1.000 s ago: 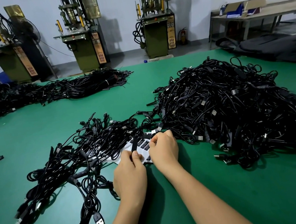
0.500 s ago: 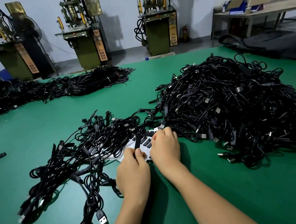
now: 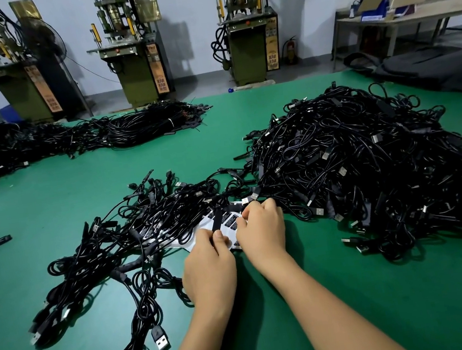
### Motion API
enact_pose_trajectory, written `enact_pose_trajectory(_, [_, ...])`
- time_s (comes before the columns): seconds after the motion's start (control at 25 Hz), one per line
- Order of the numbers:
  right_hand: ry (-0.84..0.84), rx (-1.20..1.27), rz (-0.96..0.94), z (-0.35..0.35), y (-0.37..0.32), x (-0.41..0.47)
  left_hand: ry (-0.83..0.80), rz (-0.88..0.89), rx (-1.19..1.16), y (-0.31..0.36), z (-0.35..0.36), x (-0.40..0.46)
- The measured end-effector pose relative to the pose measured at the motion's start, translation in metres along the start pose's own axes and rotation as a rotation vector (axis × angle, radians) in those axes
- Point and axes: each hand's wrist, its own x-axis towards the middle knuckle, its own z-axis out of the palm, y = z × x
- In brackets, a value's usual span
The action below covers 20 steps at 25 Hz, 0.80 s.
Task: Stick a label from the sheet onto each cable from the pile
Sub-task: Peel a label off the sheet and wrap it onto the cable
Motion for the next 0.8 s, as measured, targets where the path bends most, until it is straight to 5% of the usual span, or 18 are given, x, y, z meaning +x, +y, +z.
enact_pose_trajectory(0.8, [-0.043,0.005,0.031,-0.0019,-0.0008,0.0051,-0.007,0.01,0.0,0.0,0.0004,-0.0005])
